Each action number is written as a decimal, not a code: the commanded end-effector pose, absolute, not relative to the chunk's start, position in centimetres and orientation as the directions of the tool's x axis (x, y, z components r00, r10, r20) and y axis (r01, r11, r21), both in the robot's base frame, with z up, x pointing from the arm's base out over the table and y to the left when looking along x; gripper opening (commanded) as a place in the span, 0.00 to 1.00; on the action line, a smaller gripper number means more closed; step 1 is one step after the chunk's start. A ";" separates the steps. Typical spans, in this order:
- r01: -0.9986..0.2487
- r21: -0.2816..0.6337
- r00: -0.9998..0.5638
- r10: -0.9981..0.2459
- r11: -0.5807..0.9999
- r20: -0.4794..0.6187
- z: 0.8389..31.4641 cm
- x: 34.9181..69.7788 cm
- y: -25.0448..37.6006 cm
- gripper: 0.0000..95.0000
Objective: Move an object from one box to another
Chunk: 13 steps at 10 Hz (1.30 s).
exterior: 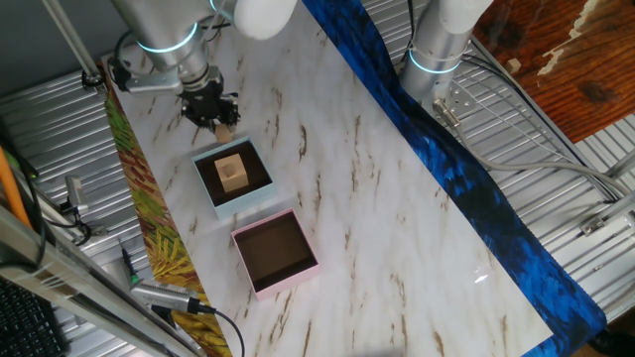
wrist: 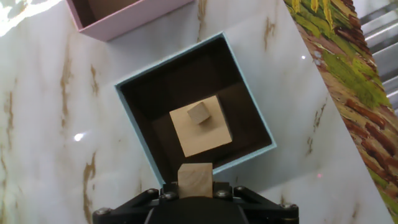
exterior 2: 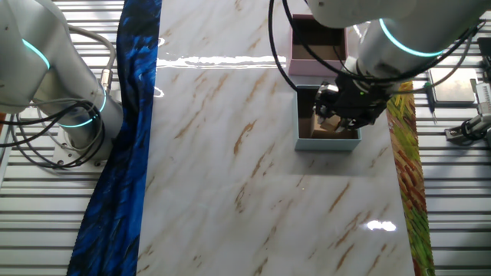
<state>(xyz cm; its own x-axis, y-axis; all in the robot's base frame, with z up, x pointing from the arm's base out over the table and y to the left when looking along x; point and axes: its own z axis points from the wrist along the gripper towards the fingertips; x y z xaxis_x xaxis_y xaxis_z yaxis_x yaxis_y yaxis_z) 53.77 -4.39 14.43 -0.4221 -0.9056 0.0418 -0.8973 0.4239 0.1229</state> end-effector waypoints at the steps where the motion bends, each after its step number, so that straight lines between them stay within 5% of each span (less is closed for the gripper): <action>1: -0.877 0.116 -0.466 -0.884 0.467 0.039 14.5 53.9 -3.4 0.00; 8: -0.796 0.109 -0.594 -0.803 0.595 0.048 14.8 56.7 8.2 0.00; 13: -0.804 0.107 -0.583 -0.811 0.585 0.047 14.8 56.3 8.2 0.00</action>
